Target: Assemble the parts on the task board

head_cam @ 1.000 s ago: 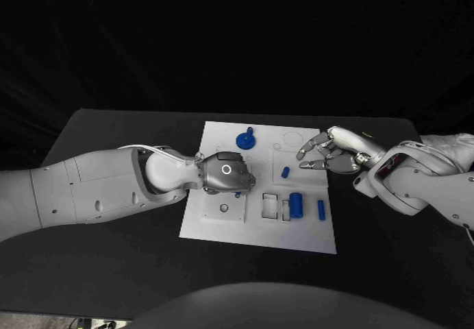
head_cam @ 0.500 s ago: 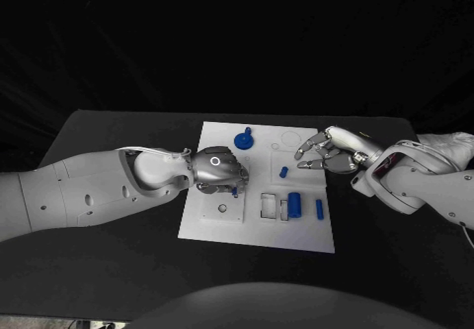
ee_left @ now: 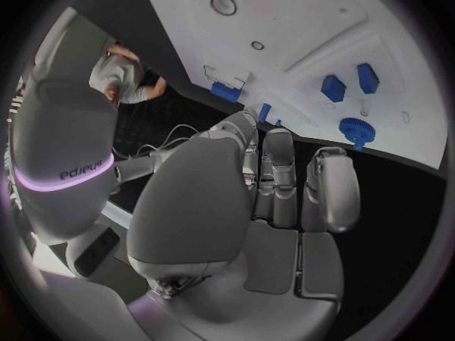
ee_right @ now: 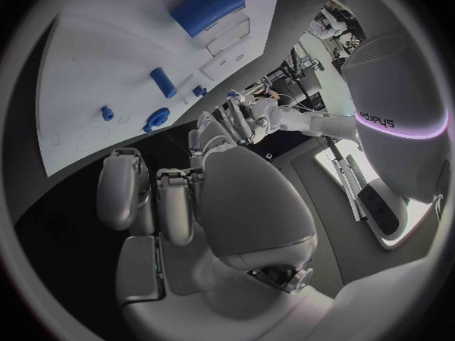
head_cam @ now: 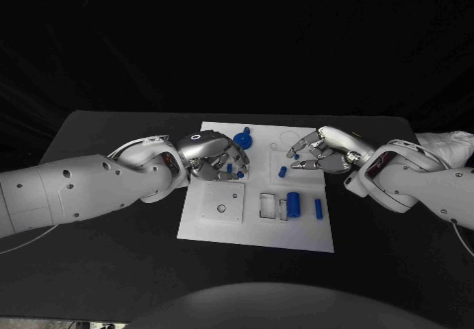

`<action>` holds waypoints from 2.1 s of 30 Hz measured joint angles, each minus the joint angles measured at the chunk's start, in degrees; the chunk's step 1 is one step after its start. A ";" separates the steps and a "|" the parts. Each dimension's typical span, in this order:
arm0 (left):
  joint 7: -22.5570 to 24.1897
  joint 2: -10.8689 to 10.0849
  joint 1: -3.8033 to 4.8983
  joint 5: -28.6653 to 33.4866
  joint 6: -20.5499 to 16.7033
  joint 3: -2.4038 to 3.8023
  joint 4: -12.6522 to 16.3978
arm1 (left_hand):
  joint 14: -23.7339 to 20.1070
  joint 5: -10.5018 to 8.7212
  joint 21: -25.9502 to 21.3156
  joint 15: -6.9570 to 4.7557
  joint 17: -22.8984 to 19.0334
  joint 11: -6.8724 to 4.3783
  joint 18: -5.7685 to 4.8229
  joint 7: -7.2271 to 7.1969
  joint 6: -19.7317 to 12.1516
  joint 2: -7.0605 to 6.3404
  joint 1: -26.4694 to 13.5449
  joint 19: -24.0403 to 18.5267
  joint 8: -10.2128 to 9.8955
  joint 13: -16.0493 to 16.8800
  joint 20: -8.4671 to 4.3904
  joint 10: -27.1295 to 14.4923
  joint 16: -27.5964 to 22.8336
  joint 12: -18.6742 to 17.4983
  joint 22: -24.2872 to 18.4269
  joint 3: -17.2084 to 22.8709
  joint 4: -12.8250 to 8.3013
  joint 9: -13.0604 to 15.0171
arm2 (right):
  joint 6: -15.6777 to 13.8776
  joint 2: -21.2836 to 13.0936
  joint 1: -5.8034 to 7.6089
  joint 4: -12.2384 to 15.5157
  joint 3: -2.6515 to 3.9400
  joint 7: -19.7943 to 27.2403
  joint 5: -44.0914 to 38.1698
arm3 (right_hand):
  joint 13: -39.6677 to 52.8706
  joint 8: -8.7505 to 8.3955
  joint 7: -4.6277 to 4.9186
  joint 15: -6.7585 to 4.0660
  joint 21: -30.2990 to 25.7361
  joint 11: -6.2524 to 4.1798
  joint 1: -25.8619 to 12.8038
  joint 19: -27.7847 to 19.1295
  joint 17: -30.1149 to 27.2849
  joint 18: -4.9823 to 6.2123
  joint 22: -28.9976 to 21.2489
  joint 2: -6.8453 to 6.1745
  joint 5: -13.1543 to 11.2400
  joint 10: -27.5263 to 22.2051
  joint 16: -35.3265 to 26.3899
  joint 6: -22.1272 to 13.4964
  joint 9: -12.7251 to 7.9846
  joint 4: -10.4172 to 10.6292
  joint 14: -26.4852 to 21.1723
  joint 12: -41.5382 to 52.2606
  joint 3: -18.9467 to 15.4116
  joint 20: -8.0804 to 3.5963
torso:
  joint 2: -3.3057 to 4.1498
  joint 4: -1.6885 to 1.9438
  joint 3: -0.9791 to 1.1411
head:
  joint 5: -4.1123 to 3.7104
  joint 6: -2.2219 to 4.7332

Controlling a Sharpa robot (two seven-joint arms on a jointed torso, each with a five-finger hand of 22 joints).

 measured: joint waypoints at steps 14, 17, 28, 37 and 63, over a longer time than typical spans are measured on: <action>2.83 -0.39 0.06 31.92 4.85 -0.03 1.28 | -0.60 1.04 0.00 -0.15 -1.03 0.48 -0.01 -0.12 -0.69 1.48 1.48 -0.21 -0.52 -0.50 -0.20 -2.79 -0.52 -0.66 0.00 -2.54 -0.19 -0.22 | 10.60 2.60 -0.08 0.91 0.02 -0.15 15.63 | 0.85 -5.52 2.24 1.91 -0.32 0.31 -1.04 -0.19 -0.01 0.00 -0.01 0.31 -0.27 0.31 2.96 -4.96 -3.38 1.41 -0.14 -0.76 1.41 1.64 | 0.02 0.09 -0.10 | -0.41 0.00; 3.27 -0.51 0.06 35.34 5.58 -0.03 1.76 | -0.80 1.18 0.00 0.04 -1.10 0.49 -0.01 -0.12 -0.69 1.54 1.54 -0.21 -0.52 -0.59 -0.20 -3.02 -0.52 -0.66 0.00 -2.95 -0.26 -0.22 | 14.51 2.99 -0.11 0.64 0.02 -0.47 19.23 | 0.88 -6.77 2.37 1.91 0.30 0.32 -1.04 0.01 0.00 0.00 -0.01 0.31 -0.79 0.32 3.33 -6.66 -4.31 1.63 -0.14 -0.80 1.63 1.84 | 0.02 0.09 -0.11 | -0.45 0.00; 4.11 -0.80 0.07 46.28 8.45 -0.04 3.41 | -1.20 3.04 -0.02 0.04 -1.26 0.56 -0.01 -0.13 -0.70 2.76 2.31 -0.21 -0.87 -1.18 -0.20 -5.80 -0.52 -0.81 0.00 -5.16 -0.61 0.14 | 29.45 4.50 -0.18 -0.53 0.02 -3.07 32.59 | 1.90 -7.25 1.08 1.90 0.72 1.02 -1.33 -0.24 -0.01 -0.01 -0.02 0.14 -1.93 1.01 3.33 -12.88 -6.83 0.97 -0.14 -1.56 2.44 2.01 | 0.02 0.02 -0.08 | -0.65 0.00; 3.94 -0.52 0.07 49.73 10.46 -0.08 3.84 | -1.40 3.31 -0.22 -0.16 -1.54 0.38 -0.02 0.08 -0.91 3.11 2.67 -0.42 -0.95 -1.41 -0.41 -6.76 -0.52 -0.94 0.00 -6.10 -0.75 0.14 | 37.46 5.42 -0.19 -1.00 0.01 -5.62 42.31 | 0.72 -7.25 -1.21 1.47 1.60 0.69 0.27 -0.83 -0.01 -0.01 -0.02 -0.67 0.27 0.69 3.33 -16.56 -7.97 -0.71 -0.13 0.12 3.77 1.42 | 0.00 -0.02 -0.08 | -0.92 0.00; 3.41 0.36 0.07 52.57 14.16 -0.12 4.21 | -1.60 4.09 -0.46 0.04 -1.46 0.49 -0.02 0.08 -0.91 3.64 3.21 -0.64 -1.18 -2.10 -0.19 -9.12 -0.87 -0.94 0.00 -7.59 -1.16 0.21 | 44.96 6.37 -0.19 -1.10 0.02 -11.13 54.82 | 0.67 -7.75 -4.98 1.27 0.21 0.48 1.12 -3.39 0.04 -0.02 -0.03 -0.74 0.59 0.48 3.33 -27.88 -10.36 -3.32 0.07 0.08 5.27 1.11 | 0.02 -0.05 -0.06 | -0.69 0.00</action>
